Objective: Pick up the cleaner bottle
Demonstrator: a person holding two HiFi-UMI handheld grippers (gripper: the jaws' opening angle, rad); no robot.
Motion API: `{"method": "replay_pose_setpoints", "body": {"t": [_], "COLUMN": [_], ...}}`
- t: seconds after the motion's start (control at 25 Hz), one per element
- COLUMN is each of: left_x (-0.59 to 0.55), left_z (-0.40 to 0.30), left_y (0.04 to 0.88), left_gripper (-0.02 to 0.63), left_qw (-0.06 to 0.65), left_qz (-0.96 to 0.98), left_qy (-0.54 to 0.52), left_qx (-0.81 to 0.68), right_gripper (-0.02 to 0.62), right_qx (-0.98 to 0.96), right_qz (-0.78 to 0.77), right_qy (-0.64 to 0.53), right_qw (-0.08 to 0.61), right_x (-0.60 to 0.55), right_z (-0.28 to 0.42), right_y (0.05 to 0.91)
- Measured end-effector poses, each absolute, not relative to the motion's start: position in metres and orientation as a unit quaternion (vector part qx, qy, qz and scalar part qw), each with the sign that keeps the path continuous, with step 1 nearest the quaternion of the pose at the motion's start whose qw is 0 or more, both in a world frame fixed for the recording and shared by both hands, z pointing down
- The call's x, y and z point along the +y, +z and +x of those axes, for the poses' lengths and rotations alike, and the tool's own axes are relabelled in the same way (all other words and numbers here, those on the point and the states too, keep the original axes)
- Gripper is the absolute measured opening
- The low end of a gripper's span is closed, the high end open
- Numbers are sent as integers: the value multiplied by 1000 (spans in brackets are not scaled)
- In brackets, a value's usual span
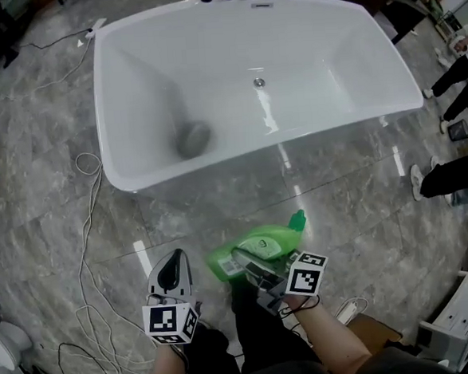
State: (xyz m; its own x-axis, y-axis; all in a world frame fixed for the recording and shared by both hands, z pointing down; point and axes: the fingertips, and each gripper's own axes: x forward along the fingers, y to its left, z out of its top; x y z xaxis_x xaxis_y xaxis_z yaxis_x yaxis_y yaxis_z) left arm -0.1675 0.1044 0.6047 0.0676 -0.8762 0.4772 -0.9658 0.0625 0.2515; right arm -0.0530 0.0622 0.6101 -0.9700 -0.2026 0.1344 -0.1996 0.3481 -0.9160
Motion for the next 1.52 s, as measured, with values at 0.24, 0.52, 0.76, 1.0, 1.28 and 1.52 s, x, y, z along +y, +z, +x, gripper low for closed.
{"method": "replay_pose_setpoints", "body": {"t": [0.24,0.52,0.76,1.0,1.28,1.52], "left_x": [104,159,212,238,270,299], "left_z": [-183,-223,-246,-257,-237,-203], "left_y": [562,517,476,430,412,373], "left_gripper": [15,15,15,15,15,15], "left_qw": [251,223,192,183,199,176], "left_qz": [707,752,793,813,830,847], "left_qy": [80,81,91,64,72,56], "left_qx": [-657,-615,-571,-548,-517,-499], "right_gripper": [199,199,200,199,199,199], "right_qx": [829,801,806,793,785,787], "right_qz": [-144,-174,-213,-273,-326,-336], "right_qy": [-540,-568,-546,-533,-514,-499], "right_qw": [14,74,79,114,115,138], "right_x": [78,137,189,216,276,311], "right_z": [-67,-112,-135,-134,-93,-69], "right_y": [566,511,483,434,392,369]}}
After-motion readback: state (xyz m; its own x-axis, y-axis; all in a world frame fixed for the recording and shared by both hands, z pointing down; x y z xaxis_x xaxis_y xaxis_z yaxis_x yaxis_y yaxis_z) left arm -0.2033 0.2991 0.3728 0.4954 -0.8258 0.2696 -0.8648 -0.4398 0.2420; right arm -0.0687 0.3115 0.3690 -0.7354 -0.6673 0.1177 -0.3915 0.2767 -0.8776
